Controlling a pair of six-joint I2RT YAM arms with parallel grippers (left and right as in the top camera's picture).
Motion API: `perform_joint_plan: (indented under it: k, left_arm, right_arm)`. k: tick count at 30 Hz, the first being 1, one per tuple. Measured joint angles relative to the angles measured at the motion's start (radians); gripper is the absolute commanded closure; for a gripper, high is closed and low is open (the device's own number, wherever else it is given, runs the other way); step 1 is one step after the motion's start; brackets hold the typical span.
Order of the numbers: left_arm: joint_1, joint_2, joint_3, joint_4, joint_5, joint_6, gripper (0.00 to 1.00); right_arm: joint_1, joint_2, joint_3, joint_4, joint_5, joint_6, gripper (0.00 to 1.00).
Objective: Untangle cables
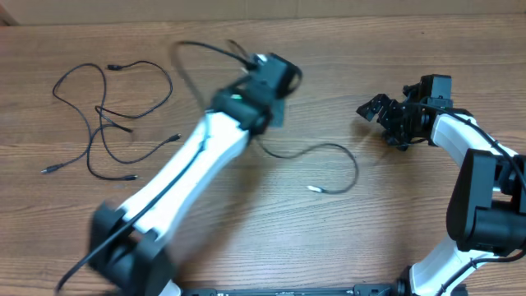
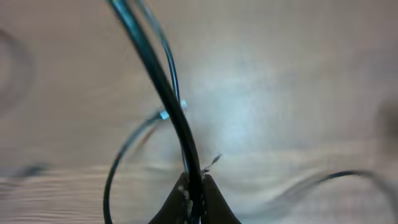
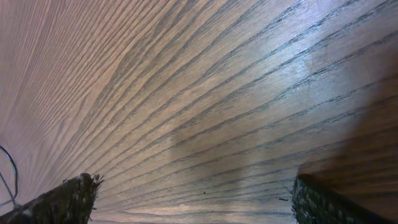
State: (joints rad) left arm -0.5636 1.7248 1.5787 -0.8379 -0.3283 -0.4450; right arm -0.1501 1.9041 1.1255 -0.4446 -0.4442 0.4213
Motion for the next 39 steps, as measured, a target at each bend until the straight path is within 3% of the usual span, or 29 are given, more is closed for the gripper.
perform_joint_plan:
  k: [7,16,23,28,31,35,37,38,39]
  left_arm:
    - [0.175,-0.181,0.002,0.0,-0.203,-0.021,0.96]
    - [0.504,-0.232,0.002,-0.098,-0.27,-0.14,0.96]
    - [0.761,-0.23,0.002,-0.188,-0.102,-0.28,0.96]
    - [0.837,-0.203,0.002,-0.229,0.04,-0.306,0.96]
    - [0.843,-0.173,0.002,-0.233,0.084,-0.308,0.91]
    - [0.842,-0.136,0.002,-0.232,0.133,-0.308,0.71]
    - [0.842,-0.116,0.002,-0.228,0.168,-0.294,0.68]
    - [0.842,-0.105,0.002,-0.224,0.19,-0.281,0.64]
    - [0.842,-0.095,0.002,-0.219,0.209,-0.266,0.52]
  right_arm:
    - [0.0,0.0,0.0,0.0,0.0,0.0,0.0]
    - [0.0,0.0,0.0,0.0,0.0,0.0,0.0]
    - [0.0,0.0,0.0,0.0,0.0,0.0,0.0]
    - [0.0,0.0,0.0,0.0,0.0,0.0,0.0]
    - [0.0,0.0,0.0,0.0,0.0,0.0,0.0]
    - [0.0,0.0,0.0,0.0,0.0,0.0,0.0]
    - [0.0,0.0,0.0,0.0,0.0,0.0,0.0]
    - [0.0,0.0,0.0,0.0,0.0,0.0,0.0]
    - [0.0,0.0,0.0,0.001,0.0,0.0,0.0]
